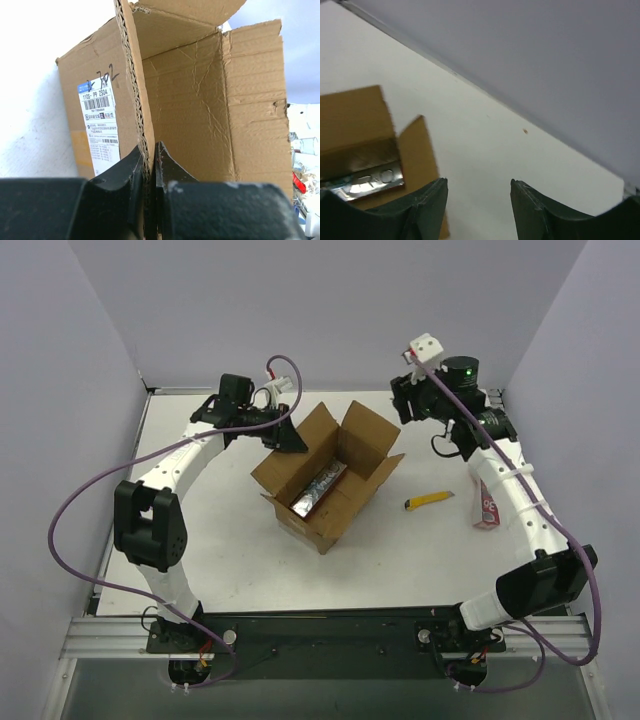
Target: Unpack the express box
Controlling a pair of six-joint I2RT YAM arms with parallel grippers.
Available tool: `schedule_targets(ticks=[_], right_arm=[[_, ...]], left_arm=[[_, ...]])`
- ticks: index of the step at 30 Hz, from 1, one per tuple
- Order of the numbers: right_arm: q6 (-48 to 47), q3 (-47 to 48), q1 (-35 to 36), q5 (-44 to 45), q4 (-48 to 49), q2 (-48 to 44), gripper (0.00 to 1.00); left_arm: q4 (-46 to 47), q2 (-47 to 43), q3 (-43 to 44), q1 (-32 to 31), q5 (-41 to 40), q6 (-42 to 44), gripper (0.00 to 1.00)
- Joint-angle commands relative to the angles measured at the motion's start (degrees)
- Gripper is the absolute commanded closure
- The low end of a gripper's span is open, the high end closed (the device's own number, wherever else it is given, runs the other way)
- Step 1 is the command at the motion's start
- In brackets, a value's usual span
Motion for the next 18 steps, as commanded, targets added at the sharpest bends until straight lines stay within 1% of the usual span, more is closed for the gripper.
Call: schedule_targets(ticks=[1,2,3,5,7,8,9,10,11,12,13,15,16,18], right_arm=[[-16.48,1.38,8.9,-15.56,8.52,1.24,0.5],[-18.09,2.08,10.31,-17.58,8.52,2.38,0.55],[-19.07,3.65,11.81,-18.3,7.13,4.48,0.57],[-18.47,3.76,14.62,-19.09,5.81,6.17,0.61],[-20.38,0.62,16.29,-22.07,2.65,6.53,0.64],[-25.27,-1.41,16.82,-22.69,1.16,6.09,0.66],[-27.67,-3.43,17.35,-22.61,-1.21,4.34,0.67],[-30.04,-5.63,17.79,-22.44,-2.1,3.2,0.68],[-32.76,-10.69,18.41,-22.09,-3.59,1.97,0.68],[-36.44,-12.75,18.76,-21.65,-4.3,-0.4,0.68],[-38.31,-16.86,19.11,-20.78,-5.26,-1.55,0.67],[-42.43,-20.66,19.55,-20.42,-7.73,-5.05,0.67],[-43.33,-23.98,19.64,-20.07,-8.17,-6.3,0.66],[-45.95,-26.99,19.47,-19.45,-8.0,-8.94,0.63]], left_arm=[[3.6,-0.23,3.85,-0.3,5.68,-0.41,0.83],[4.12,-0.23,3.85,-0.3,6.12,-1.11,0.85],[4.39,-0.23,3.76,-0.39,6.3,-1.29,0.87],[4.48,-0.32,3.93,-0.48,6.13,-1.12,0.89],[4.21,-0.49,4.72,-0.74,6.22,-0.68,0.89],[3.52,-0.58,5.07,-0.65,6.13,0.28,0.91],[3.16,-0.76,5.86,-0.74,6.21,0.98,0.93],[2.64,-0.85,6.22,-0.91,6.3,1.77,0.95],[1.59,-1.02,6.48,-1.09,6.3,3.61,0.98],[1.05,-1.2,6.75,-1.27,7.0,4.58,1.0],[-0.08,-1.37,7.1,-1.62,7.35,5.64,1.0],[-1.06,-2.07,7.27,-2.14,7.88,8.54,1.0],[-1.58,-2.42,7.1,-2.58,8.41,9.85,1.0],[-1.5,-3.48,6.92,-3.28,10.94,12.23,1.0]])
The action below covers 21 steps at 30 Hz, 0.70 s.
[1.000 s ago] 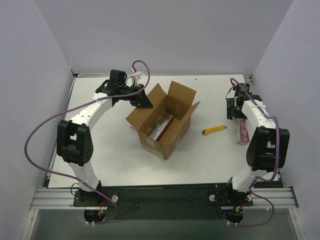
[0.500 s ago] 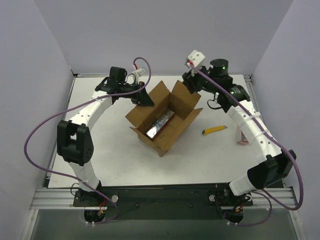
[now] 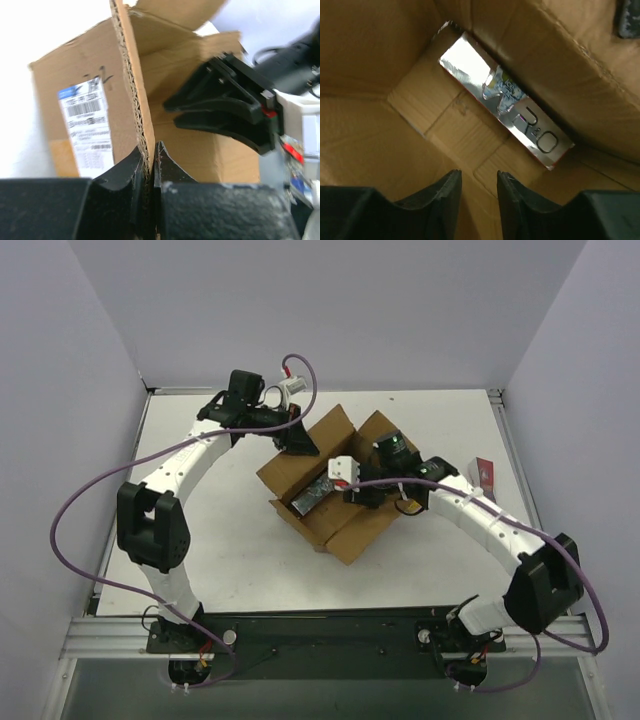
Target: Unpack the express box
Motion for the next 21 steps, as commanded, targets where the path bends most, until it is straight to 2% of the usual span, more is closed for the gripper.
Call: schedule_targets(ticks=[1,5,6,10,14,17,18,21], right_arm=[[-10.84,-5.73,0.04,-1.24,-4.17,-8.16,0.59],[-14.35,-4.78,-0.58,-3.08,-4.35,-5.89,0.47],[-17.67,-4.25,-0.58,-3.61,-4.61,-5.35,0.43],[-23.58,-1.97,-0.49,-4.75,-5.84,-1.66,0.4],[-24.39,0.4,-0.58,-5.72,-6.37,3.69,0.35],[-23.6,2.34,-0.32,-5.99,-7.16,6.6,0.23],[-23.33,2.69,-0.23,-5.9,-7.16,7.13,0.04],[-21.67,3.48,0.03,-6.16,-7.16,9.15,0.0]], left_arm=[[0.77,-4.03,2.75,-1.58,6.56,8.67,1.0],[1.03,-3.16,2.57,-2.73,7.89,7.2,1.0],[1.47,-2.89,2.49,-2.81,8.24,6.75,1.0],[1.83,-2.36,3.8,-2.82,9.12,6.92,1.0],[2.62,-1.22,4.07,-2.9,9.21,5.79,1.0],[4.02,-0.87,3.28,-2.9,9.47,3.77,1.0],[5.07,-0.78,2.67,-2.9,9.47,3.07,1.0],[7.88,-0.25,1.35,-2.99,10.0,0.26,1.0]])
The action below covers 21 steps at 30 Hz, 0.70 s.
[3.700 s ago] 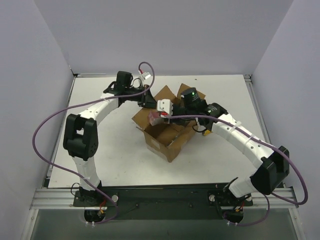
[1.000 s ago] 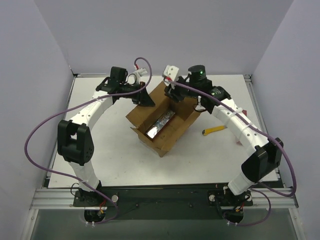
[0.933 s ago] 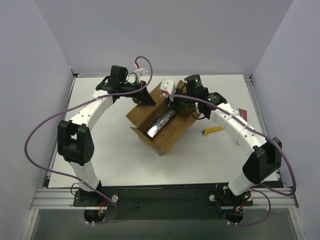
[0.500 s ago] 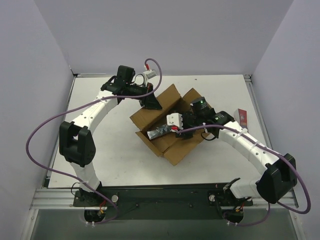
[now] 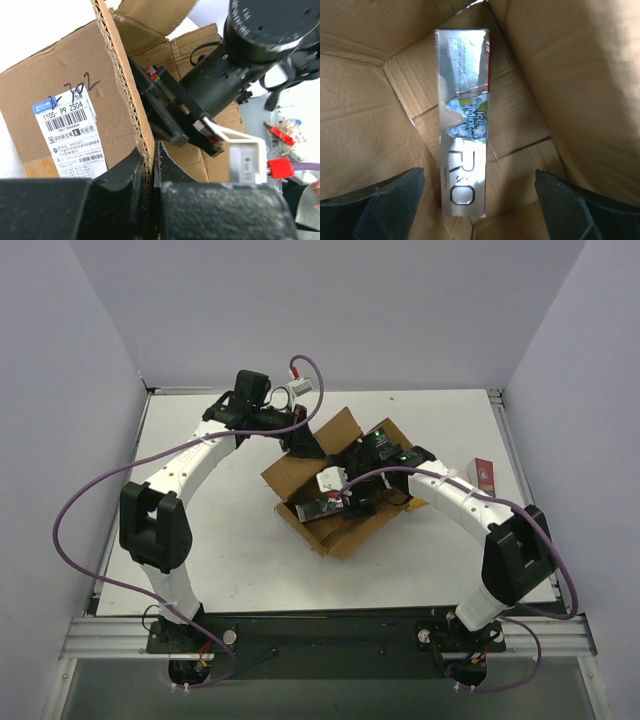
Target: Unpack the express box
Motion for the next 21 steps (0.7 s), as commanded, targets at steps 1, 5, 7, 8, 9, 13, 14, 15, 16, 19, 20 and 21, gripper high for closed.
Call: schedule_targets(ticks=[1,5,7,8,9,13,14,15,16,19,20,21], right_arm=[[0.02,1.23,0.27,-2.75,-4.78,2.94,0.0],[0.9,0.71,1.06,-2.14,-4.87,4.71,0.0],[1.51,0.62,1.5,-1.18,-4.52,5.84,0.0],[1.87,0.97,1.94,-1.17,-4.6,6.29,0.0],[2.56,1.23,2.12,-1.26,-4.78,6.73,0.0],[0.39,3.16,2.65,-3.01,-8.81,8.48,0.01],[-0.5,3.86,2.74,-3.89,-10.39,8.92,0.02],[-1.55,5.44,2.65,-4.24,-14.15,9.54,0.04],[-3.73,6.41,2.74,-4.68,-16.27,10.93,0.05],[-5.42,9.75,3.61,-6.62,-25.59,13.49,0.09],[-7.08,10.45,4.05,-7.23,-28.05,14.02,0.12],[-7.44,10.64,4.23,-7.41,-31.55,14.29,0.13]], left_arm=[[9.35,-0.06,0.64,0.5,4.71,-3.52,1.0],[17.34,0.91,-1.9,1.12,6.64,-12.14,1.0],[22.53,1.09,-3.48,1.39,7.35,-17.23,1.0],[24.03,1.44,-3.92,1.73,7.52,-18.48,1.0],[26.3,1.53,-4.28,1.82,7.79,-20.32,1.0],[29.49,1.97,-4.81,1.91,8.93,-23.05,1.0],[29.84,1.79,-4.81,1.91,9.02,-23.32,1.0],[29.75,1.71,-4.81,1.91,8.93,-23.5,1.0],[31.75,1.53,-4.81,1.91,8.93,-23.59,1.0],[35.36,-0.48,-5.07,1.74,8.84,-25.95,1.0],[43.64,-1.28,-5.94,1.65,10.67,-28.05,1.0],[49.82,-2.15,-9.0,1.39,12.08,-34.42,1.0]])
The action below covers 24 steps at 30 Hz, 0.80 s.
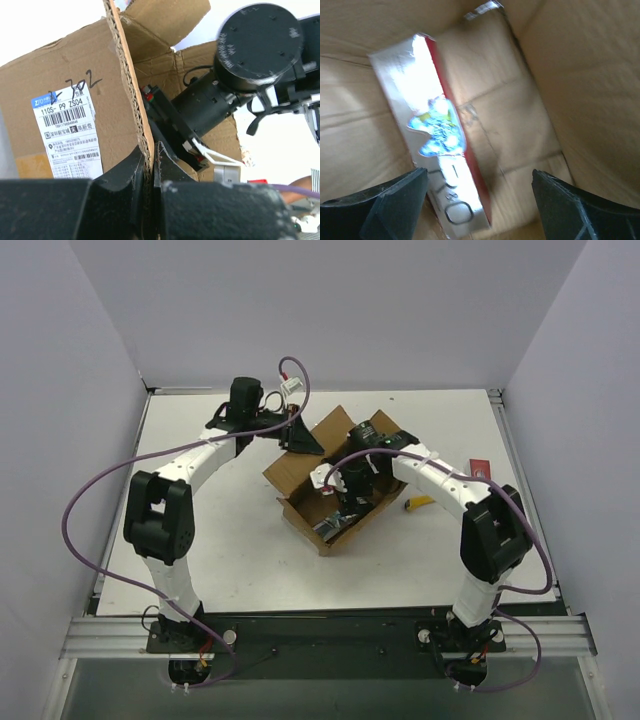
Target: Unpack the express box
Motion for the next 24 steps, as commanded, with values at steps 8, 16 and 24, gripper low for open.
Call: schedule_targets(ticks=[8,16,24], right_arm=[[-7.28,-5.56,5.57,-6.14,-20.31,3.68,0.23],[-0.35,-6.27,8.65,-1.05,-16.71,6.85,0.37],[7.31,-10.49,11.9,7.21,-8.53,7.02,0.44]], left_arm=[[64.09,-5.55,-13.28,-4.33,12.23,-36.45,1.0],[61.46,-4.41,-10.74,-4.51,11.18,-33.99,1.0],[58.48,-5.81,-13.02,-4.6,8.8,-32.24,1.0]])
